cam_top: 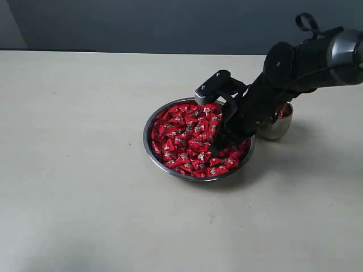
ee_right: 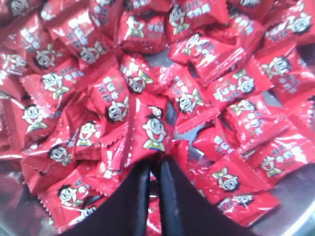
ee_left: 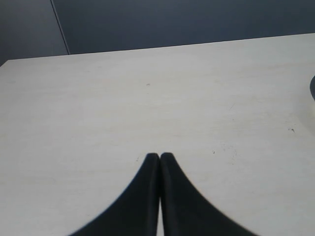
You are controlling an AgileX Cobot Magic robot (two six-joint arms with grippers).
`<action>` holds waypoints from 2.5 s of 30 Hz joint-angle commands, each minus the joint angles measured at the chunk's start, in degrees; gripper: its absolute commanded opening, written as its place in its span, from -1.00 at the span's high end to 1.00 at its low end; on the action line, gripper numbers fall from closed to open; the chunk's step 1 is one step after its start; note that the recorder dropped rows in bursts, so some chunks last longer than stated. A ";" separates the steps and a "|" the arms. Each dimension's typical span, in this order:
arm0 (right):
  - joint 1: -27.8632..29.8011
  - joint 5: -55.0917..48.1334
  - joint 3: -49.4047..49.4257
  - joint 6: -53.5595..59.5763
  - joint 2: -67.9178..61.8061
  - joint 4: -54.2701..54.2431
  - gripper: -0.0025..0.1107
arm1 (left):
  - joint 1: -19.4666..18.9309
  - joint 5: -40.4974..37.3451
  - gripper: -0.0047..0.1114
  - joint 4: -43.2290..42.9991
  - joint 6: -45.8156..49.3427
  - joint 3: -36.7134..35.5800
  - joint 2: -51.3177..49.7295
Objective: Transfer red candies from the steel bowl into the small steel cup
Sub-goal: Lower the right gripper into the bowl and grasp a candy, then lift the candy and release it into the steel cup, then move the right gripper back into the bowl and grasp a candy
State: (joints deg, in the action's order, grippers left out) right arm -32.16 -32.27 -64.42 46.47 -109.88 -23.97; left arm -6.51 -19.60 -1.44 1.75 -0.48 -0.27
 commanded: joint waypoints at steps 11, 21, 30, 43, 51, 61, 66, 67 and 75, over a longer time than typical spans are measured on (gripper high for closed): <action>0.11 0.22 0.16 -2.09 7.61 3.37 0.84 | 0.31 0.28 0.91 -0.11 -0.07 0.48 0.27; 7.21 2.48 0.16 -17.58 9.71 17.70 0.84 | 0.31 0.28 0.91 -0.11 -0.07 0.48 0.27; 14.84 2.73 0.16 -19.26 9.11 18.28 0.84 | 0.31 0.28 0.91 -0.11 -0.07 0.48 0.27; 14.98 3.72 0.16 -19.26 6.33 17.97 0.75 | 0.31 0.28 0.91 -0.11 -0.07 0.48 0.27; 14.98 3.75 0.16 -19.45 6.33 17.29 0.21 | 0.31 0.28 0.91 -0.11 -0.07 0.48 0.27; 11.13 5.47 0.05 -17.92 10.50 8.62 0.22 | 0.31 0.28 0.91 -0.11 -0.07 0.48 0.27; 5.40 6.00 0.05 -14.31 10.38 5.97 0.22 | 0.31 0.28 0.91 -0.11 -0.07 0.48 0.27; 4.53 6.12 0.05 -13.52 10.24 5.48 0.22 | 0.31 0.28 0.91 -0.11 -0.07 0.48 0.27; -1.99 6.74 -0.16 -11.50 5.62 4.17 0.22 | 0.31 0.28 0.91 -0.11 -0.07 0.48 0.27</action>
State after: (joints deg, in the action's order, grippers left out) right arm -32.86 -26.73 -64.42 34.33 -102.90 -19.33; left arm -6.51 -19.60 -1.44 1.75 -0.48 -0.27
